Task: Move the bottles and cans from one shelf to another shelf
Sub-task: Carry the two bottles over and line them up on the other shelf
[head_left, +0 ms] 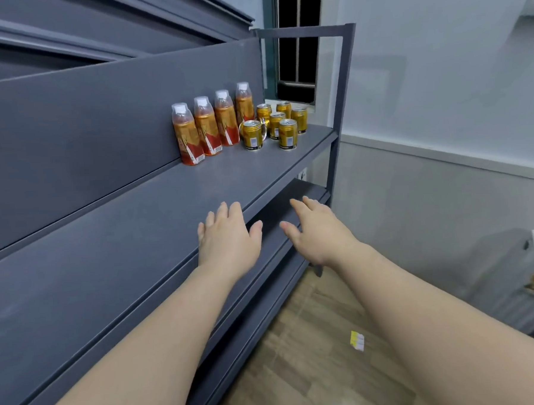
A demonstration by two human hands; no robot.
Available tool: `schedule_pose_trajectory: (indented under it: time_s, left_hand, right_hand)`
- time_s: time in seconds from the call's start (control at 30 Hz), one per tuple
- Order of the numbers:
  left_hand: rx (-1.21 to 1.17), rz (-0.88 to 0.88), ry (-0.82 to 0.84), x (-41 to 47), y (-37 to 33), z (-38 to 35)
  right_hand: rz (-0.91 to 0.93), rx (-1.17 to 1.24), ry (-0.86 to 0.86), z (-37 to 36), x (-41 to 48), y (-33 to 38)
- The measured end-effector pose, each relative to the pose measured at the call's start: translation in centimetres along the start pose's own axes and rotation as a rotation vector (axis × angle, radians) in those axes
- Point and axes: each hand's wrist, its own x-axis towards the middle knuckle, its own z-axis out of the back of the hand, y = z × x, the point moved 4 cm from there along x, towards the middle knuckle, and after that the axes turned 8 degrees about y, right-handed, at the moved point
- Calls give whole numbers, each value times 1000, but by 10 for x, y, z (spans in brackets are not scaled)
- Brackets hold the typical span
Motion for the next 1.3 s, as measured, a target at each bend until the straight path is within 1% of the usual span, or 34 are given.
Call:
schedule_pose_trajectory:
  time_s: [0.2,0.4,0.67,0.83,1.1,1.3]
  left_hand:
    - [-5,55,2,52,-3,-1]
    - [-21,75,3,127,5,1]
    - [-54,147,-8,215,42,12]
    - [-60,220,-22,247,65,10]
    - [-56,372,-79,293,90,12]
    - [-69,506,-143,326,94,19]
  right_hand:
    - [61,12,24,7,60,-8]
    - [70,-31,38,19,133,-15]
    - [95,-67,51,36,236,4]
    - [135,-61,109,34,286,17]
    - [283,-45,165,28,374,33]
    - [407,1,188,40,435,38]
